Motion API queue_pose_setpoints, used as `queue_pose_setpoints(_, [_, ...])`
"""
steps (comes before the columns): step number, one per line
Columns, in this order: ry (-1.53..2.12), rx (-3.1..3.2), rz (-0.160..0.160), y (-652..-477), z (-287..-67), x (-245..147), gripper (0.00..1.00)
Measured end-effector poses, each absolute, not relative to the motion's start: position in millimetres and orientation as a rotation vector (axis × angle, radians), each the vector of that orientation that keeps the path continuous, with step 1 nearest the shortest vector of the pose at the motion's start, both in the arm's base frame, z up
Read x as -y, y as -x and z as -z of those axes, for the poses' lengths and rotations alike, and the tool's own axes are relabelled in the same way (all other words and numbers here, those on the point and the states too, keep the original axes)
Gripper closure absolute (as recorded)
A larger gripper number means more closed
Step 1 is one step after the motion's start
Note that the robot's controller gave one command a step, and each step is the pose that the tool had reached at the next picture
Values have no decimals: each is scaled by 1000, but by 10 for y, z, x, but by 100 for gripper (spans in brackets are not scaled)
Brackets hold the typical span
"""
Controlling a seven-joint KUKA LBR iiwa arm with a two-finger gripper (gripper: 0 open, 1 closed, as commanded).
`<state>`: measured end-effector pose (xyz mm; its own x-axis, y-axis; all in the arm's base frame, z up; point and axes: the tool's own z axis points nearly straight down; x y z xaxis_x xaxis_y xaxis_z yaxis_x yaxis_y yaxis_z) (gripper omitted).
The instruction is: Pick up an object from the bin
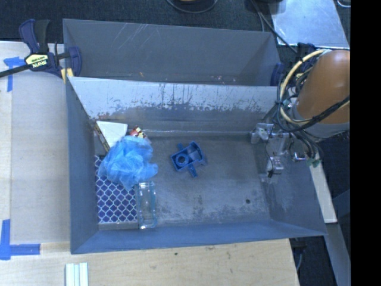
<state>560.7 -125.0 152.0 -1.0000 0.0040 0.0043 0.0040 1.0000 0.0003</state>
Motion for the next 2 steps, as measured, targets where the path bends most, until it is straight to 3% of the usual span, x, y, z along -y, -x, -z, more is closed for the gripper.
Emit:
queue_pose_setpoints(1, [1, 3146, -1, -5624, -1570, 1243, 0])
queue_pose_setpoints(2, [-698, 3065, 5, -6121, -698, 396, 0])
